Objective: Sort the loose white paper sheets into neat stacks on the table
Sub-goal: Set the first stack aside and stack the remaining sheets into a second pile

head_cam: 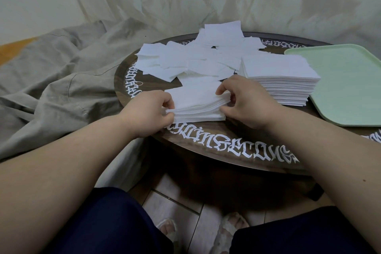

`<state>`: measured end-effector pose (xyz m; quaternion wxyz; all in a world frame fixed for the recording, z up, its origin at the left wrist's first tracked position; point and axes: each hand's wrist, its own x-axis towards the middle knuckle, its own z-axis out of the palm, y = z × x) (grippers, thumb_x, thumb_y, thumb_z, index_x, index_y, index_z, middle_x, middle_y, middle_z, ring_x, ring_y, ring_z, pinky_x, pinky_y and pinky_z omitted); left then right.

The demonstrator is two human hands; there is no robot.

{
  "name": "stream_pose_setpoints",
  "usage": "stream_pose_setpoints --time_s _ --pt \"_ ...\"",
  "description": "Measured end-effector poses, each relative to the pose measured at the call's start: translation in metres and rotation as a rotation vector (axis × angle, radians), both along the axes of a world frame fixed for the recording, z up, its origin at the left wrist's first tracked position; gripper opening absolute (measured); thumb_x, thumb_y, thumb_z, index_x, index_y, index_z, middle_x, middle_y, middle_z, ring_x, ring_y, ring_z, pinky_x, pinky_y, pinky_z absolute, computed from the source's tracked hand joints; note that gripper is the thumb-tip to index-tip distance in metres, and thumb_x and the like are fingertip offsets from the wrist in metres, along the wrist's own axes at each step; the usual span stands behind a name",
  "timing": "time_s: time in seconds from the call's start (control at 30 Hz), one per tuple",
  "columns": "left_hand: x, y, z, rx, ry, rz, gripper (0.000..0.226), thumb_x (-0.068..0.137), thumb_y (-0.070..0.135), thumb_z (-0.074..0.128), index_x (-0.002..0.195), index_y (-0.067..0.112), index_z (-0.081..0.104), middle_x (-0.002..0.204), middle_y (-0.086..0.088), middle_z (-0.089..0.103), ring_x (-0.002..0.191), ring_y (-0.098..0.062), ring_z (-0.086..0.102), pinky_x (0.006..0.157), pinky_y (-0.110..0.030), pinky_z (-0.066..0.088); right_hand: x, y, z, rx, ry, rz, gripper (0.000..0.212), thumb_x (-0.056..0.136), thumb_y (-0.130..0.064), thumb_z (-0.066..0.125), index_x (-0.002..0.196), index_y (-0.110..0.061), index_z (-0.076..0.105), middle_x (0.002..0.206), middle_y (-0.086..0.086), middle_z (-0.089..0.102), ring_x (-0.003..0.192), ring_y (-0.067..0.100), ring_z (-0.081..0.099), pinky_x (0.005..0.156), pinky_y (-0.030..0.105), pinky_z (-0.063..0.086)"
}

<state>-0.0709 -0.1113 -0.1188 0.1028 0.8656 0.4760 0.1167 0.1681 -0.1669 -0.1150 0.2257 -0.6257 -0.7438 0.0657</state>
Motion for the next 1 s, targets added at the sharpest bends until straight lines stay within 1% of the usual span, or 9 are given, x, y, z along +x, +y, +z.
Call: stream_pose_setpoints --time_s 0.13,0.33,0.4,0.53,0.63,0.77,0.87,0.93,1.0 --pt "-0.001 0.000 0.000 -0.011 -0.022 0.006 0.013 0.079 0.024 0.064 0.092 0.021 0.063 0.103 0.006 0.066 0.100 -0.015 0.059 0.088 -0.033 0.046 -0.003 0.000 -0.002 0.035 -0.012 -0.011 0.021 0.083 -0.018 0.066 0.104 -0.015 0.065 0.104 0.001 0.059 0.081 0.011 0.047 0.076 0.025 0.039" --pt "0.003 -0.001 0.000 0.065 -0.030 -0.031 0.033 0.074 0.042 0.073 0.102 0.027 0.063 0.100 0.011 0.056 0.094 -0.009 0.050 0.088 -0.033 0.044 -0.003 -0.001 -0.001 0.076 -0.004 -0.084 0.018 0.089 -0.023 0.060 0.104 -0.013 0.066 0.104 0.002 0.065 0.095 0.019 0.058 0.077 0.024 0.037" --pt "0.005 -0.001 0.001 0.124 -0.015 -0.039 0.029 0.076 0.039 0.071 0.102 0.027 0.065 0.097 0.012 0.053 0.093 -0.011 0.049 0.085 -0.031 0.042 -0.003 -0.002 -0.001 0.086 0.025 -0.100 0.019 0.089 -0.023 0.061 0.105 -0.012 0.066 0.102 0.002 0.066 0.093 0.019 0.058 0.078 0.025 0.038" --pt "0.007 -0.001 0.000 0.202 -0.039 -0.038 0.019 0.083 0.032 0.063 0.098 0.022 0.069 0.103 0.007 0.064 0.097 -0.017 0.055 0.079 -0.028 0.039 -0.002 -0.003 0.001 0.095 0.043 -0.114 0.018 0.089 -0.023 0.062 0.103 -0.013 0.067 0.098 0.001 0.068 0.091 0.019 0.059 0.079 0.028 0.042" --pt "0.007 0.001 0.001 0.228 -0.029 -0.009 0.020 0.088 0.027 0.058 0.103 0.022 0.070 0.102 0.004 0.066 0.095 -0.019 0.058 0.074 -0.026 0.035 -0.002 -0.002 0.001 0.076 0.063 -0.113 0.021 0.089 -0.023 0.062 0.108 -0.014 0.066 0.103 0.000 0.068 0.094 0.018 0.059 0.081 0.024 0.041" --pt "0.007 0.004 0.004 0.227 -0.099 -0.008 0.024 0.091 0.019 0.057 0.111 0.019 0.070 0.100 0.000 0.071 0.095 -0.022 0.063 0.078 -0.027 0.040 -0.001 -0.001 0.000 0.069 0.085 -0.119 0.021 0.089 -0.020 0.061 0.108 -0.013 0.067 0.103 0.001 0.068 0.095 0.017 0.060 0.078 0.020 0.038" --pt "0.011 0.013 0.017 0.407 -0.266 -0.010 0.020 0.087 0.011 0.061 0.102 0.013 0.073 0.097 -0.005 0.073 0.093 -0.025 0.065 0.081 -0.025 0.040 -0.005 0.004 0.009 0.262 0.133 -0.145 0.014 0.085 -0.013 0.065 0.098 -0.009 0.070 0.096 0.005 0.069 0.088 0.021 0.062 0.080 0.025 0.043" --pt "0.015 0.021 0.026 0.532 -0.414 -0.008 0.022 0.082 0.007 0.061 0.101 0.008 0.073 0.105 -0.007 0.072 0.097 -0.018 0.063 0.088 -0.019 0.040 -0.007 0.009 0.018 0.504 0.167 -0.119 0.012 0.080 -0.007 0.065 0.090 -0.006 0.070 0.092 0.008 0.069 0.082 0.024 0.064 0.077 0.029 0.050" --pt "0.015 0.025 0.027 0.549 -0.501 -0.009 0.022 0.081 0.005 0.060 0.100 0.006 0.072 0.108 -0.006 0.069 0.096 -0.011 0.059 0.089 -0.013 0.041 -0.008 0.011 0.023 0.627 0.166 -0.089 0.011 0.077 -0.004 0.063 0.087 -0.005 0.069 0.094 0.009 0.069 0.083 0.023 0.065 0.075 0.033 0.053"
